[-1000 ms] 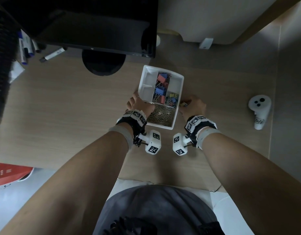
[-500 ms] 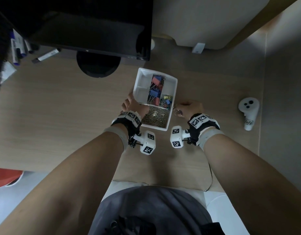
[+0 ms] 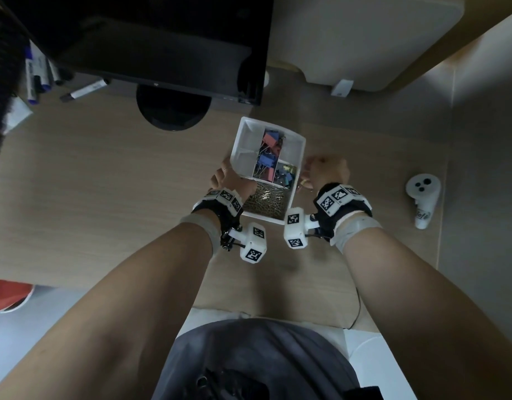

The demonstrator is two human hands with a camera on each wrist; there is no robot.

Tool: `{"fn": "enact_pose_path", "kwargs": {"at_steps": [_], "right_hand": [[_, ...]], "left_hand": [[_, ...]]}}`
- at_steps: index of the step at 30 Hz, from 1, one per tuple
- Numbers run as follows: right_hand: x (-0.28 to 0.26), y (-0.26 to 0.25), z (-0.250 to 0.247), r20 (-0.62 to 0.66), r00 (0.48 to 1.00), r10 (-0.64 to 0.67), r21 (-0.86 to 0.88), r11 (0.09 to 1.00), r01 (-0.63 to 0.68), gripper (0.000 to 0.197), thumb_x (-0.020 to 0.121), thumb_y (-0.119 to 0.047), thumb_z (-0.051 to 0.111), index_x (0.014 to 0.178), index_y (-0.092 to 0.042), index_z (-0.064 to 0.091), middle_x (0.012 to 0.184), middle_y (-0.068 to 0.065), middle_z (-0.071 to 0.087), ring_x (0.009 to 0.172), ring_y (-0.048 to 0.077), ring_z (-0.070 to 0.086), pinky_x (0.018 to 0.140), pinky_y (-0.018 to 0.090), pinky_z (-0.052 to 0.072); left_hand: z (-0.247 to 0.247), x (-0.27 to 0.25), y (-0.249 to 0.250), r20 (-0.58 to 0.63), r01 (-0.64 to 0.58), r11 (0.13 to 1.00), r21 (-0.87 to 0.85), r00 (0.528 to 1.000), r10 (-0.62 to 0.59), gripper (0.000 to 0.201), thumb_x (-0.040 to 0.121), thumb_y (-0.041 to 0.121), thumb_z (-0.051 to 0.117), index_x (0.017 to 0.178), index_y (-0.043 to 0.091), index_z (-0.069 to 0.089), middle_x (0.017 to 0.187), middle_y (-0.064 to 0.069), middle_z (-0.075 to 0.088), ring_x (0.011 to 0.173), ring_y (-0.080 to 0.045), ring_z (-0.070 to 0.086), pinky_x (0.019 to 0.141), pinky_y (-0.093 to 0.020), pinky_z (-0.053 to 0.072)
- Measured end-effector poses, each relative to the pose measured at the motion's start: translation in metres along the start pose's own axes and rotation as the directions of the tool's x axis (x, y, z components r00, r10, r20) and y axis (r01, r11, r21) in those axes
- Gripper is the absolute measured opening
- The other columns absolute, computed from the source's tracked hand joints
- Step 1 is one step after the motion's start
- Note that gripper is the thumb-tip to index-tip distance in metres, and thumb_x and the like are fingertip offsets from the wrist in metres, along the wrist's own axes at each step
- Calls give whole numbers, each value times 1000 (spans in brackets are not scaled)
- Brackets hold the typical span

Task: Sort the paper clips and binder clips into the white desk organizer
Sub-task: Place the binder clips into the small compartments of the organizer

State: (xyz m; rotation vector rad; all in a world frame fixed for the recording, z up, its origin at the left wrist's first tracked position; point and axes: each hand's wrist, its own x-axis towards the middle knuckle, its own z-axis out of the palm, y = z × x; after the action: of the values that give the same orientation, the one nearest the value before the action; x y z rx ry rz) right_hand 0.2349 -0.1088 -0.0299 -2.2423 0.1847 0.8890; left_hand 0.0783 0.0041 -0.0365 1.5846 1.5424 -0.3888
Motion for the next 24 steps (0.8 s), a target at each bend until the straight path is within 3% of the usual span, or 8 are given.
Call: {"fn": "enact_pose_path", "kwargs": {"at_steps": [3, 6, 9, 12, 15, 20, 22, 24], "right_hand": [[9, 24, -3, 39, 995, -94, -381, 919, 102, 24, 85, -26, 65, 107, -20, 72, 104, 8, 72, 92, 28, 69, 78, 31, 55], [15, 50, 13, 218, 962, -167, -443, 861, 250, 62, 69, -26, 76, 123, -42, 52, 117, 9, 62, 95, 30, 66, 86, 38, 58], [11, 52, 22, 175, 949, -261, -463, 829, 313, 50, 74, -18, 72, 117, -38, 57, 122, 11, 57, 91, 30, 64, 89, 37, 56], [9, 52, 18, 70, 952, -299, -456, 839, 297, 23, 81, -19, 69, 103, -21, 71, 112, 12, 58, 79, 29, 62, 77, 30, 52], [10, 57, 12, 58, 949, -309, -433, 849, 303, 3, 81, -28, 72, 81, -26, 73, 91, 6, 69, 63, 19, 58, 66, 23, 44], [8, 61, 2, 95, 943, -319, -429, 842, 328, 7, 88, -24, 70, 90, -22, 77, 96, 8, 72, 74, 21, 59, 66, 22, 41], [6, 62, -2, 89, 936, -341, -394, 851, 347, 4, 88, -29, 69, 88, -25, 70, 88, -4, 70, 75, 20, 61, 65, 23, 41], [-3, 59, -4, 135, 925, -355, -413, 829, 378, 18, 89, -40, 66, 95, -28, 54, 74, -17, 58, 67, 17, 56, 61, 26, 40]], "left_hand": [[2, 2, 0, 1, -8, 999, 34, 1000, 8, 94, 65, 16, 67, 146, 19, 18, 142, -7, 31, 133, -31, 26, 112, -45, 26], [4, 5, -1, -8, -22, 999, 30, 1000, 22, 95, 63, 16, 67, 145, 21, 20, 141, -6, 31, 133, -30, 27, 111, -44, 26], [5, 7, -2, -25, -26, 1000, 17, 999, 26, 95, 64, 13, 67, 145, 21, 19, 141, -7, 32, 133, -31, 27, 112, -43, 24], [7, 10, -3, -30, -11, 999, 39, 999, 12, 96, 64, 12, 67, 146, 21, 17, 141, -7, 32, 134, -30, 27, 111, -41, 23], [7, 12, -3, -27, -3, 998, 58, 1000, 5, 96, 62, 13, 67, 145, 20, 18, 141, -6, 32, 134, -30, 27, 111, -41, 23], [7, 13, 0, -13, 29, 989, 143, 1000, -27, 96, 64, 18, 69, 146, 14, 19, 144, -7, 29, 134, -30, 27, 112, -40, 23], [8, 13, 0, -13, 25, 986, 162, 1000, -24, 97, 63, 20, 69, 146, 14, 19, 145, -8, 28, 134, -31, 26, 111, -42, 24], [8, 12, 0, -10, 11, 987, 163, 1000, -9, 97, 63, 20, 68, 146, 15, 19, 144, -8, 28, 133, -32, 27, 111, -43, 24]]}}
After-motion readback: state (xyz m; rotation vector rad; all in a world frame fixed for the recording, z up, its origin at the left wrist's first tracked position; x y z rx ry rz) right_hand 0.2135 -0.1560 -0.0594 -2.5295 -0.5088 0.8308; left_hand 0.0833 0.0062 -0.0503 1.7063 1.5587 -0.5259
